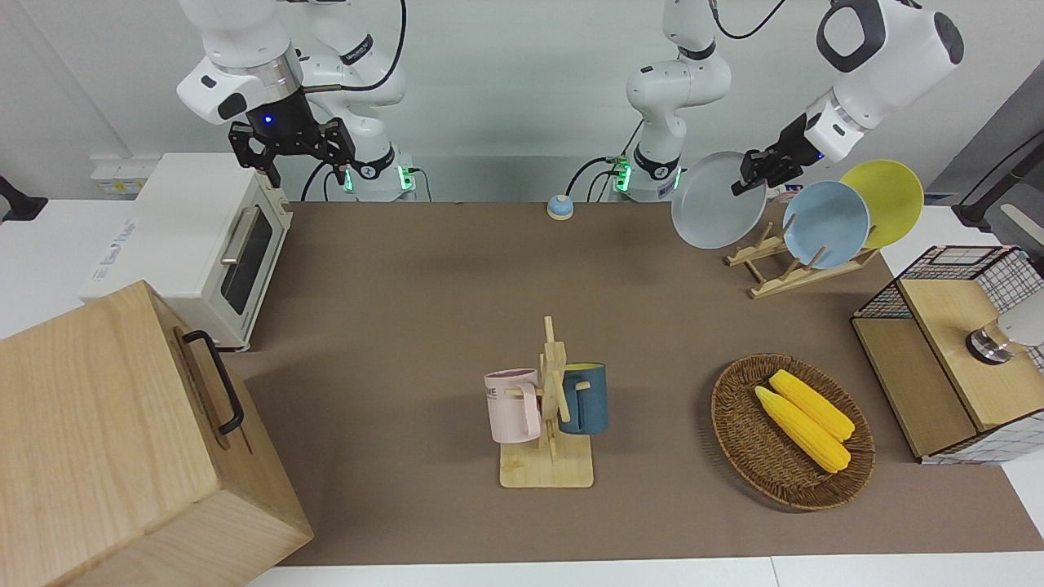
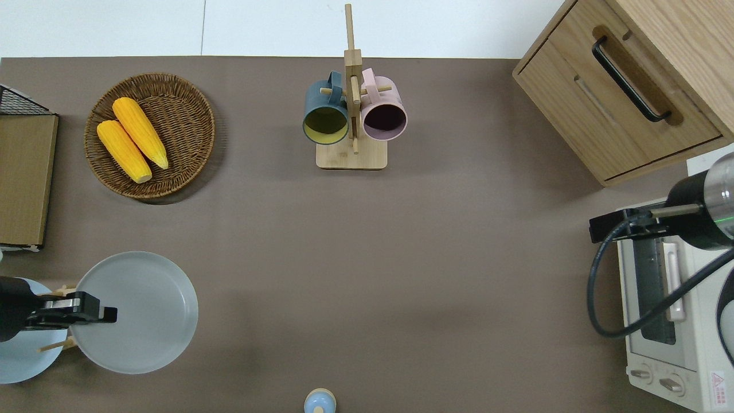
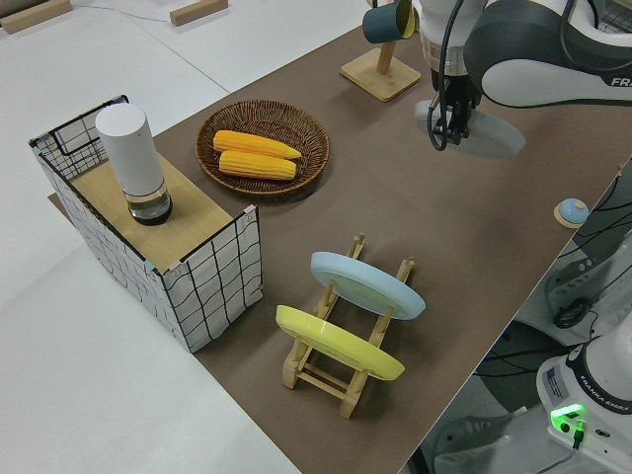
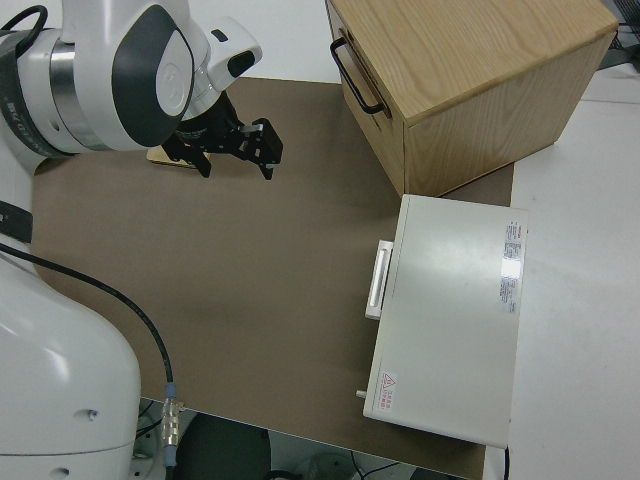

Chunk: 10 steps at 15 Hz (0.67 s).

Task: Pick gray plate from low plate rack and place it on table with left arm
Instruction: 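Carry the gray plate away from the rack and lower it onto the table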

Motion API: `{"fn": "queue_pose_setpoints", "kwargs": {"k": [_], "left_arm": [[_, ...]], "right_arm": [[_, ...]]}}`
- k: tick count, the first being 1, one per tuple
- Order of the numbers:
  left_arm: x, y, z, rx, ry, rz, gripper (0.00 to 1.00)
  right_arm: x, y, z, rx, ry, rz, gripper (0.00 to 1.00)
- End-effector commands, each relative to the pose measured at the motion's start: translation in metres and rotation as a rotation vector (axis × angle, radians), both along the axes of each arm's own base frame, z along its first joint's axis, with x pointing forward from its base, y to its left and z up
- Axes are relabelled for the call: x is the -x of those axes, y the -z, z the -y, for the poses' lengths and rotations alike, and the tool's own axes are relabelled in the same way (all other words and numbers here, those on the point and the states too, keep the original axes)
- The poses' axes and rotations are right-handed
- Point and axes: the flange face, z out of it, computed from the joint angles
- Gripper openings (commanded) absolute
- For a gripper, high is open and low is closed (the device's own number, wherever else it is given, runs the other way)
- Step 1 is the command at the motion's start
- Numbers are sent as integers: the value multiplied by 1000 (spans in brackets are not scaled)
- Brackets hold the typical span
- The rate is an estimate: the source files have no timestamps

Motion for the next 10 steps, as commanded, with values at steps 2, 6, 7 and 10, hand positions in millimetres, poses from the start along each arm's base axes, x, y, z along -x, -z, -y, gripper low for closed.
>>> {"fn": "queue_pose_setpoints", "kwargs": {"k": [2, 6, 7, 10], "left_arm": [[2, 26, 10, 68, 19, -21, 0], [8, 66, 16, 116, 42, -28, 0], [9, 71, 19, 115, 50, -27, 0], [10, 89, 36, 105, 72, -29, 0]], "right_arm": [[3, -3, -1, -6, 0, -7, 990], [2, -3, 0, -6, 2, -7, 987], [3, -3, -1, -6, -1, -7, 987], [3, -3, -1, -6, 0, -7, 990]]}}
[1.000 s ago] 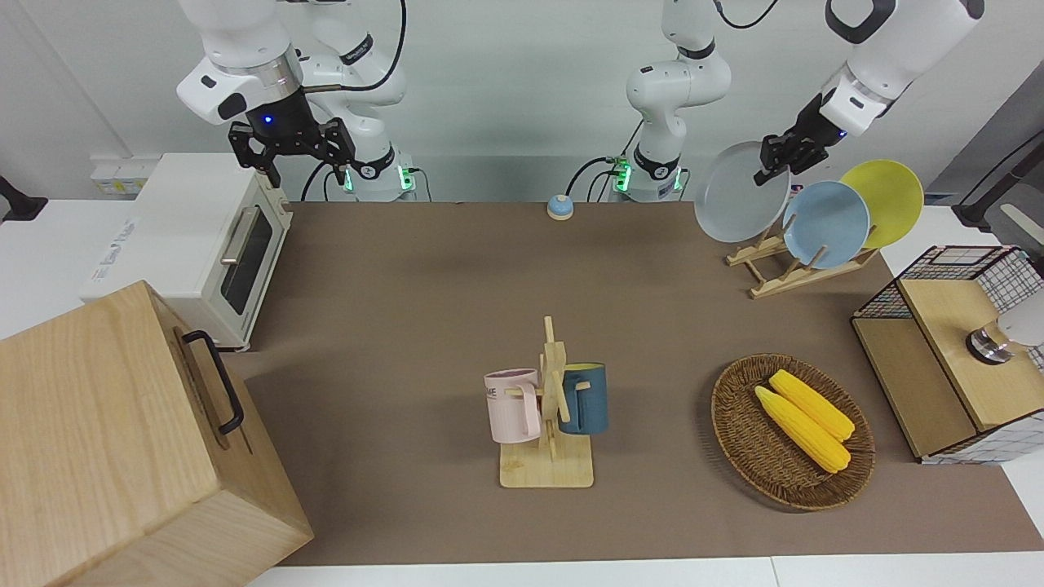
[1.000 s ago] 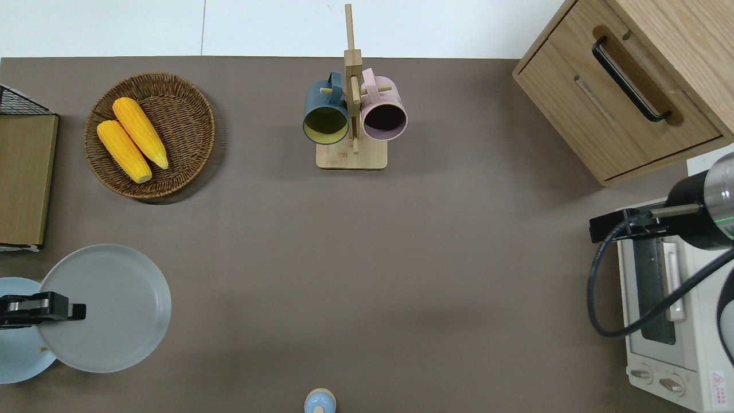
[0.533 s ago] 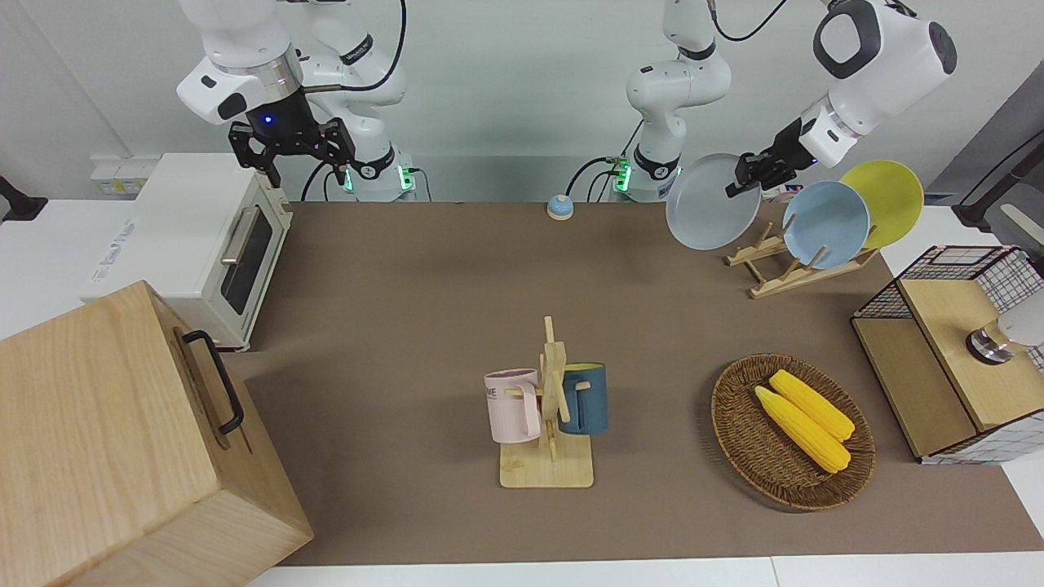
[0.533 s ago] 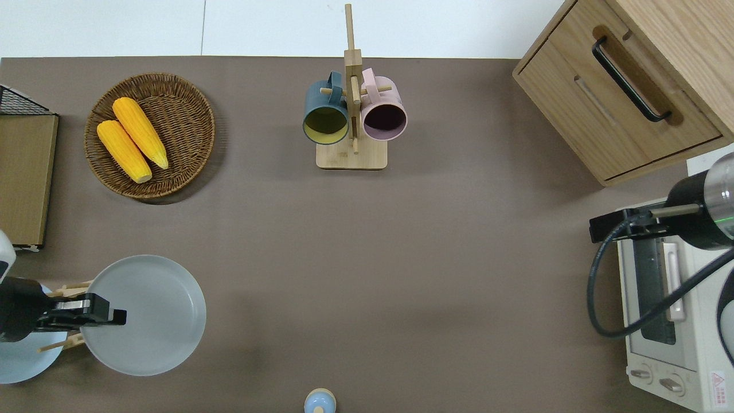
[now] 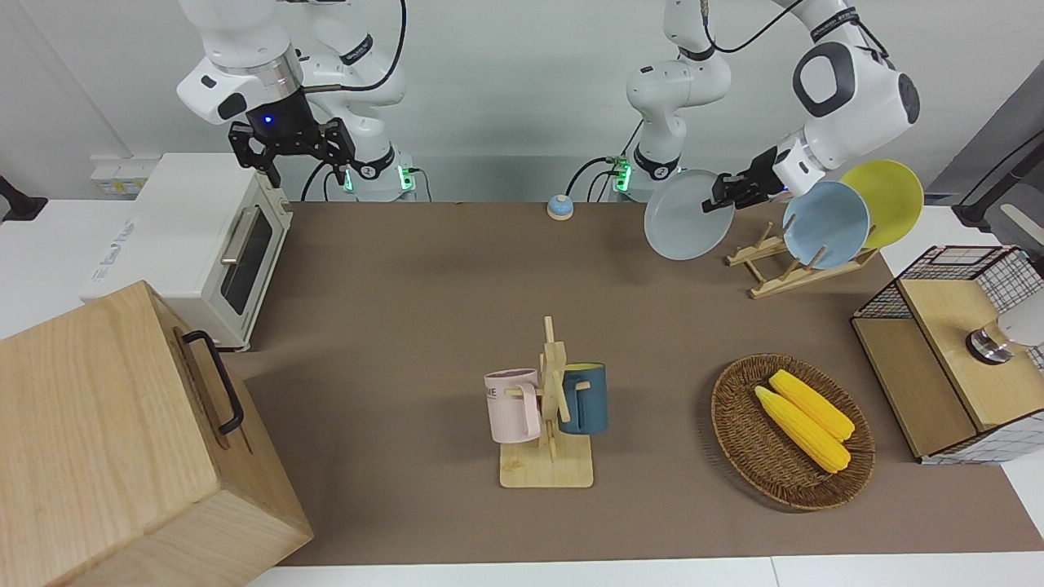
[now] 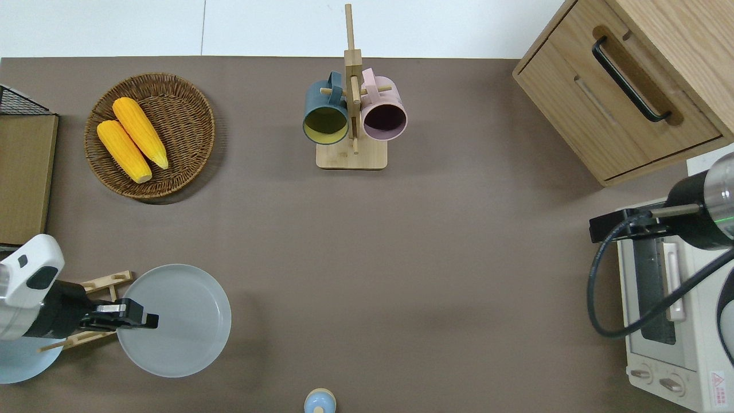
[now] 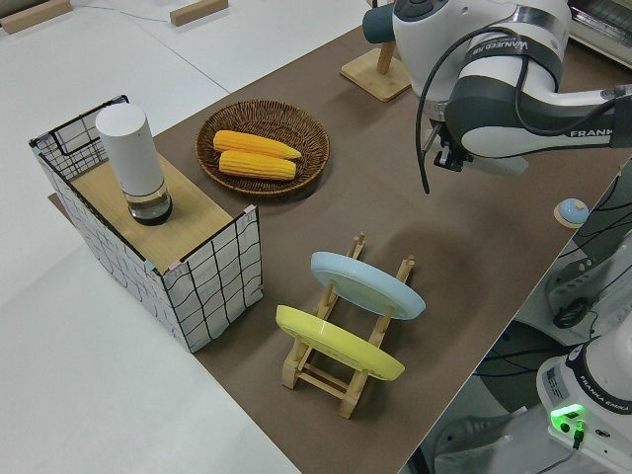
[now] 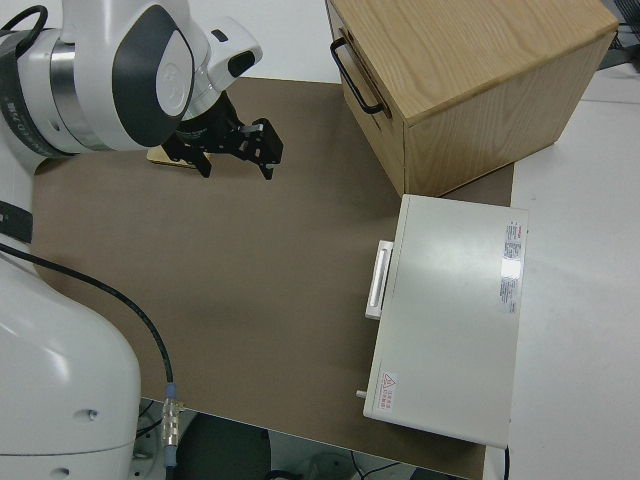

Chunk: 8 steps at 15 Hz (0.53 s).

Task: Pick gray plate from low plate rack and place it on table with left arm
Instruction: 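Carry the gray plate away from the rack and lower it onto the table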

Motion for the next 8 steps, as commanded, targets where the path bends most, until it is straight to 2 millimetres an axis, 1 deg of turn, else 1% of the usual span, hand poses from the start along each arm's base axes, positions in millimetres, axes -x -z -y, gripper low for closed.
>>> {"fn": "queue_pose_setpoints", "kwargs": {"k": [1, 2, 8], "left_arm": [[5, 22, 23, 2, 20, 28, 0], [6, 28, 29, 0, 25, 35, 0], [8, 61, 51, -17, 33, 50, 0]], "right_arm": [[3, -3, -1, -6, 0, -7, 987], [3, -3, -1, -6, -1, -7, 987], [3, -3, -1, -6, -2, -7, 987]]}}
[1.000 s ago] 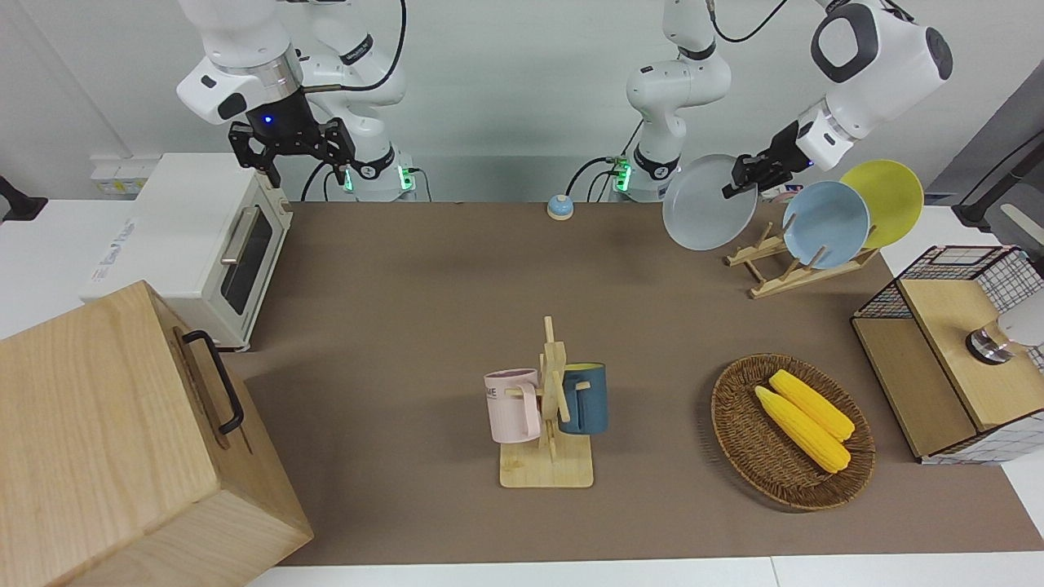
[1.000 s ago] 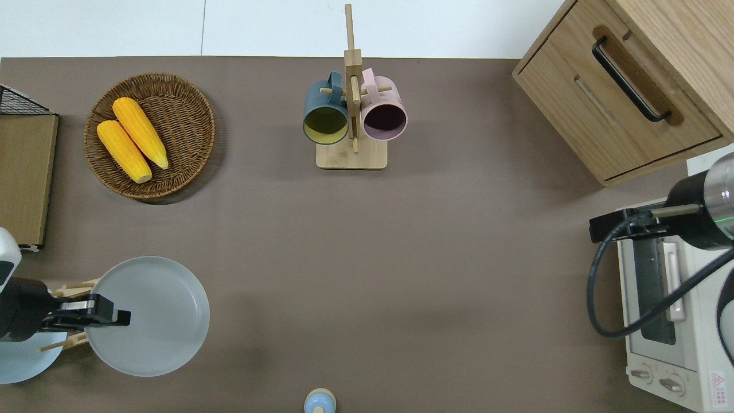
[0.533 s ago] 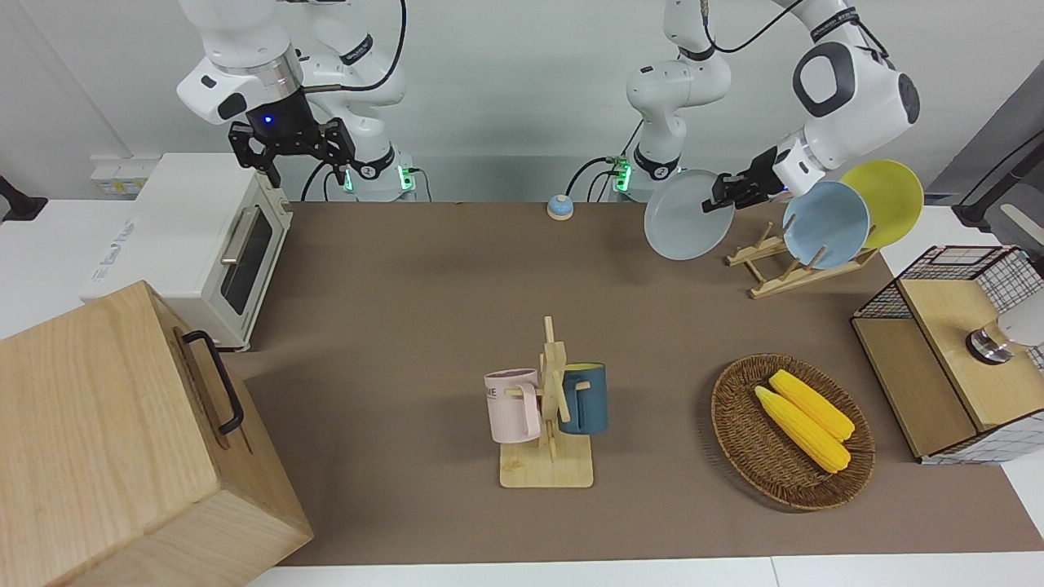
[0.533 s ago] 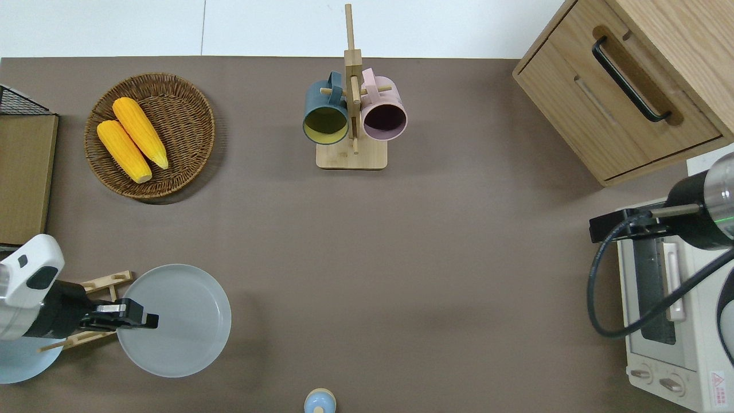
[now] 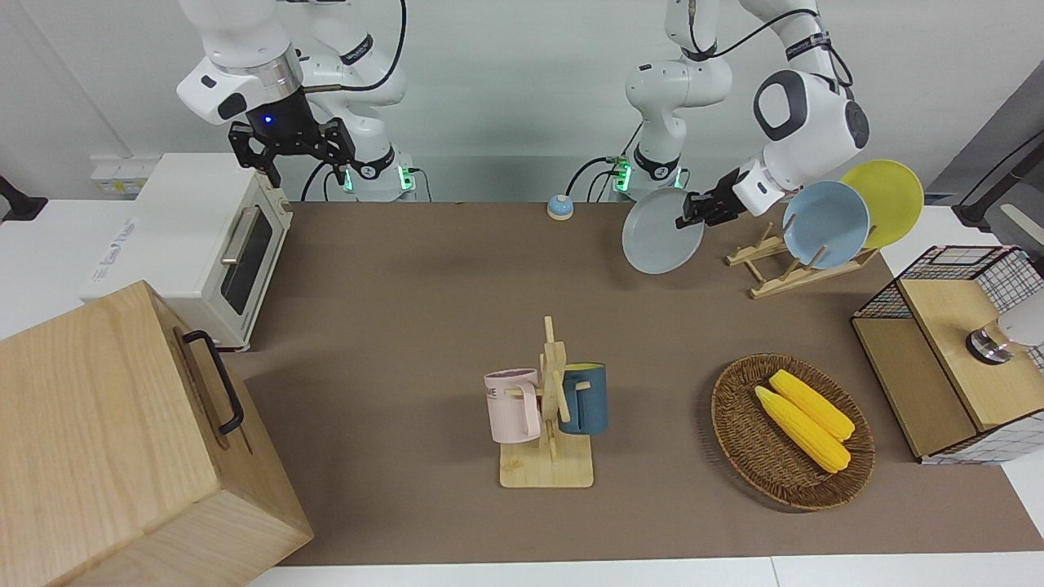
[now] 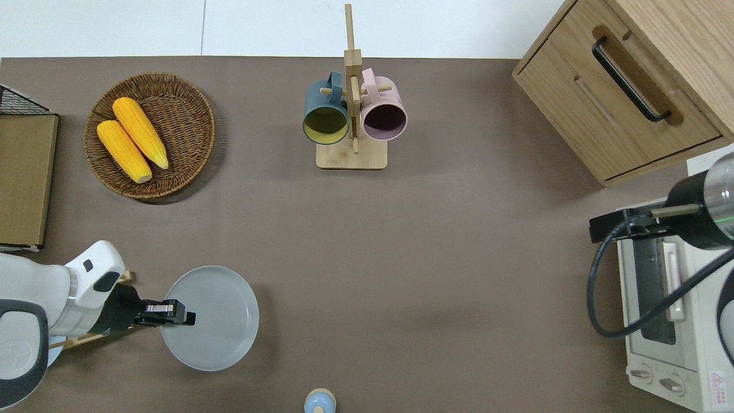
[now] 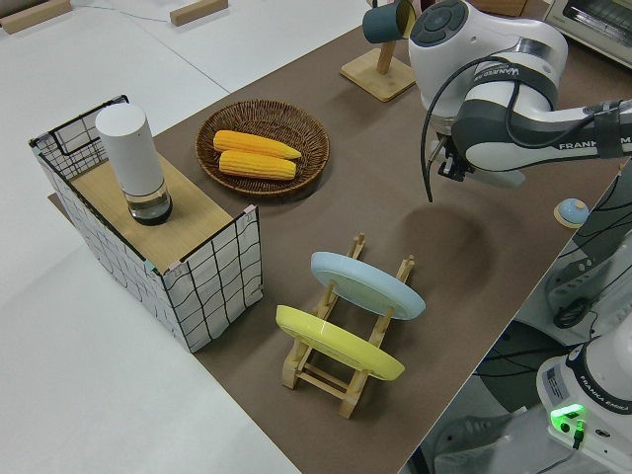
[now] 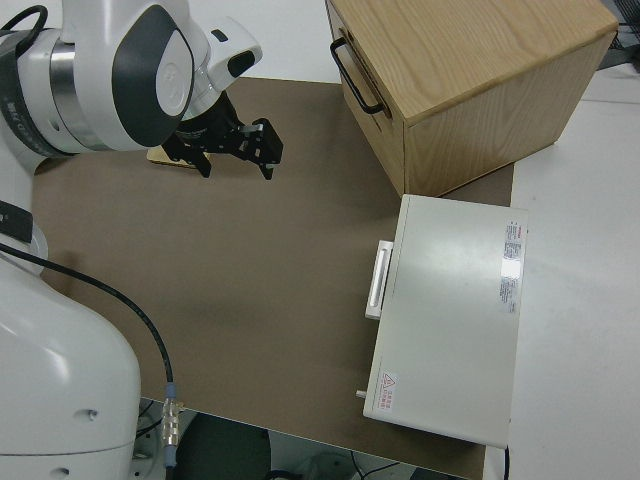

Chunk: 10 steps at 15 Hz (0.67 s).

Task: Pick gray plate from low plate rack and place it on table with left arm
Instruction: 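Carry the gray plate away from the rack and lower it onto the table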

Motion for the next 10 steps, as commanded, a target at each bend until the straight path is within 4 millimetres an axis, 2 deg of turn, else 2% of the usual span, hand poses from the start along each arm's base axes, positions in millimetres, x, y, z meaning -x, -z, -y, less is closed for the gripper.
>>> {"fn": "queue_pose_setpoints", "kwargs": {"k": [1, 10], "left_arm": [[7, 22, 11, 1, -1, 19, 0], [16, 55, 5, 0, 44, 49, 0]], "right_arm": [[3, -3, -1, -6, 0, -7, 990], [3, -3, -1, -6, 0, -7, 987]]}}
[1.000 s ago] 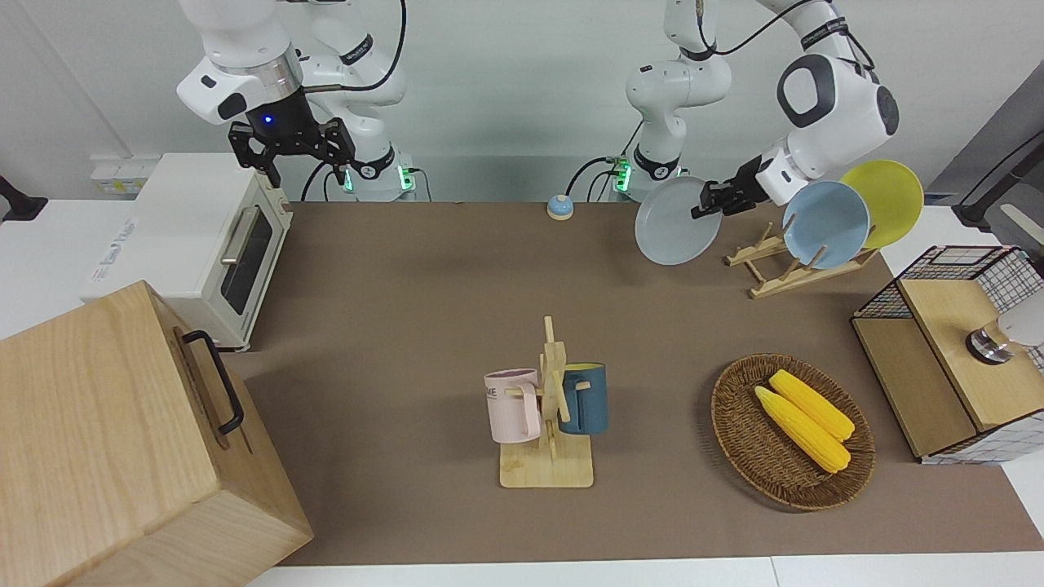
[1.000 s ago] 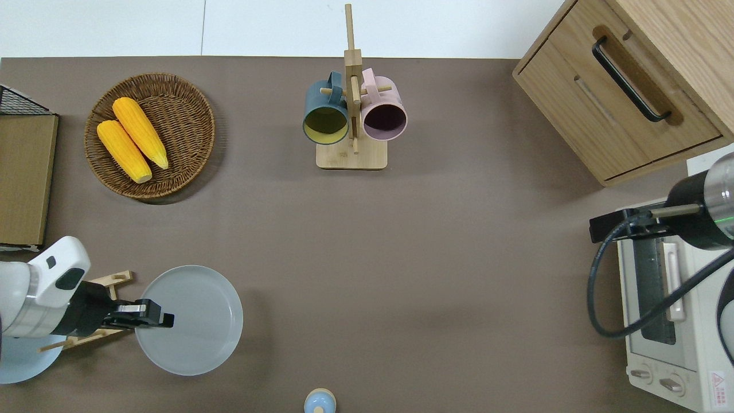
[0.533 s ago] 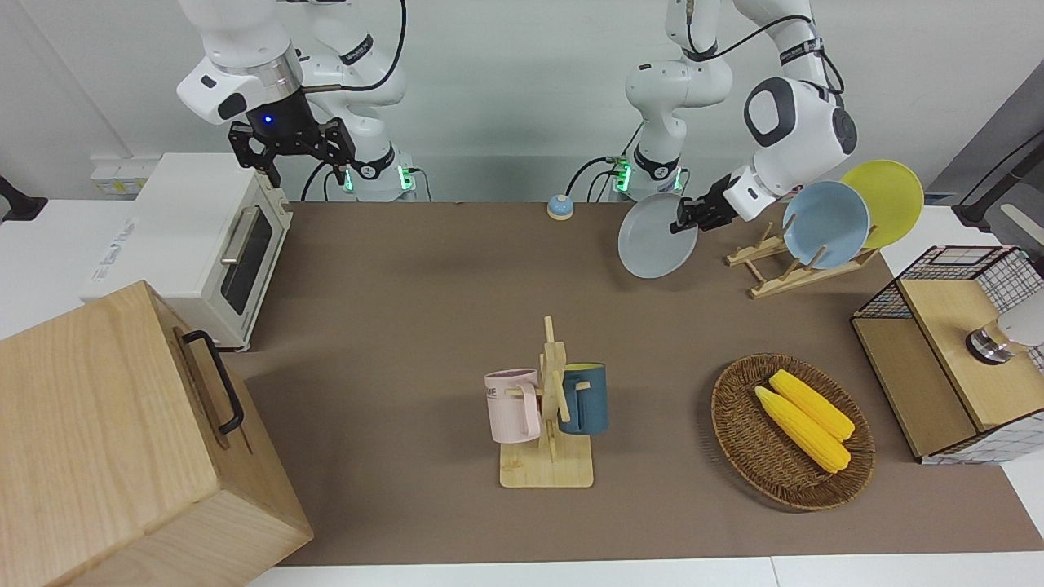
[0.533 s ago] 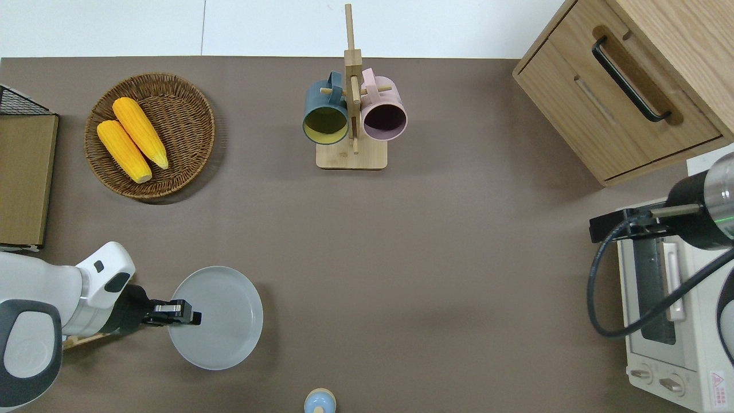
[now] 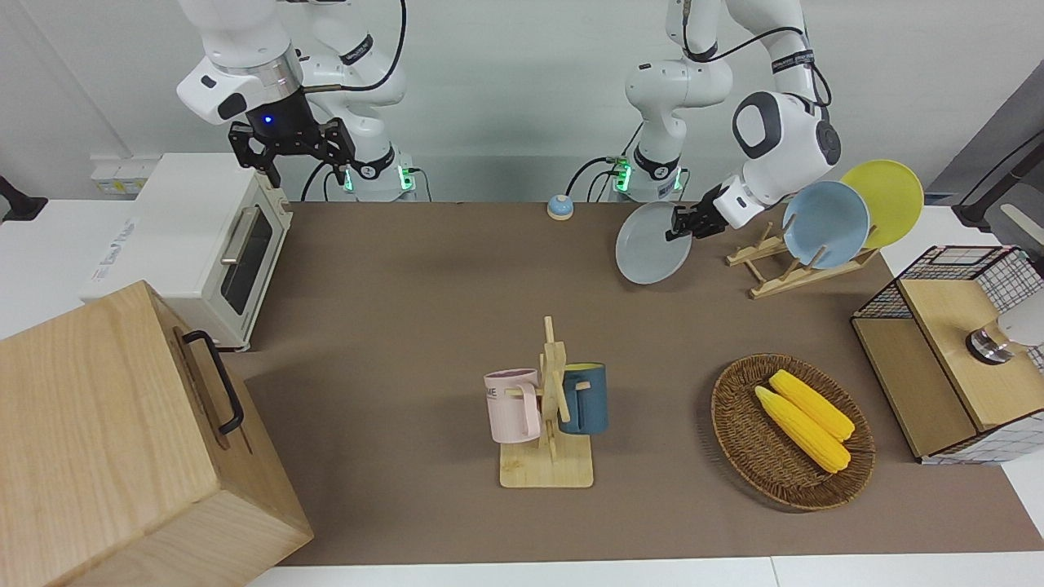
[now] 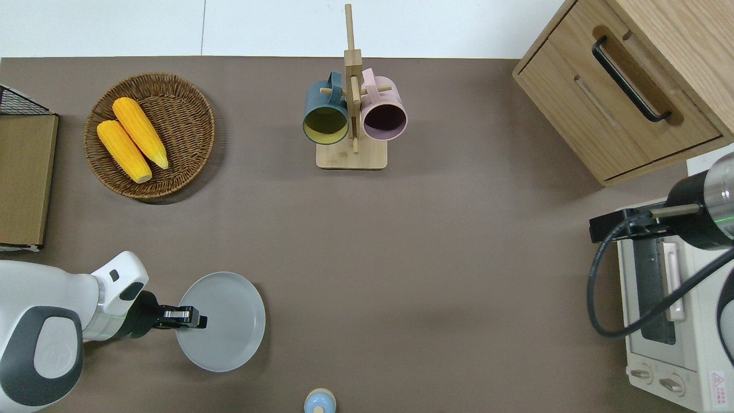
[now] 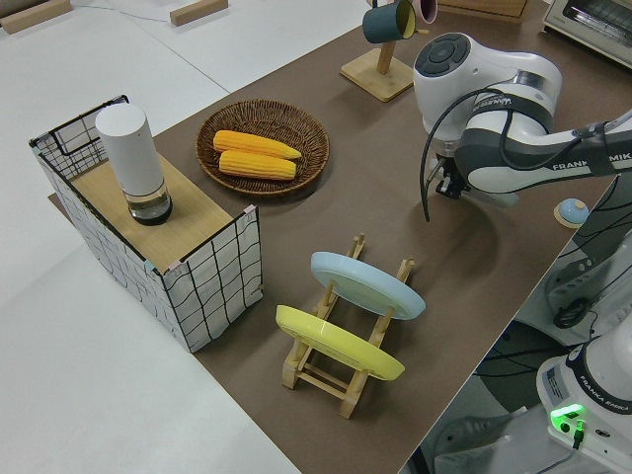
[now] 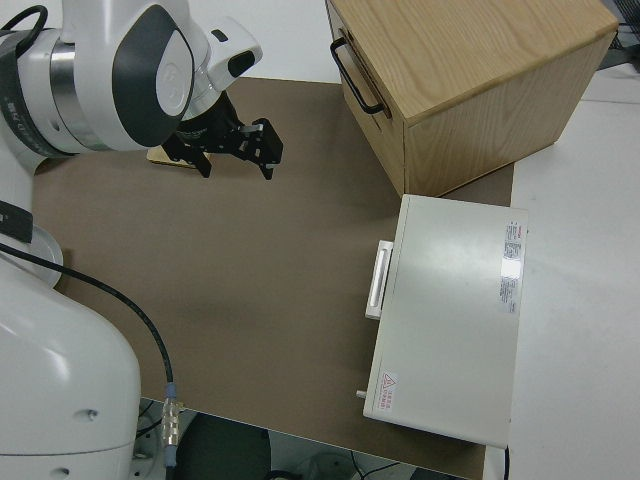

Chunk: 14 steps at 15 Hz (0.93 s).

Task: Pick gray plate from low plate rack and place it on table with left arm
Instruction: 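Set the gray plate flat on the table and open the left gripper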

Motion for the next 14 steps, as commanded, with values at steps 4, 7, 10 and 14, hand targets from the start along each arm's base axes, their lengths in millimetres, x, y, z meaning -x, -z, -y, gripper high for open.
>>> {"fn": "queue_pose_setpoints", "kwargs": {"k": [4, 7, 10, 14], "left_arm": [[3, 17, -1, 9, 1, 28, 0], [4, 21, -1, 8, -3, 24, 0], [4, 22, -1, 13, 15, 30, 389], [4, 21, -2, 4, 24, 30, 982]], "right_arm": [[2, -3, 0, -6, 2, -7, 990], [3, -3, -1, -6, -1, -7, 990], [3, -3, -1, -6, 0, -7, 987], [2, -3, 0, -6, 2, -7, 987]]}}
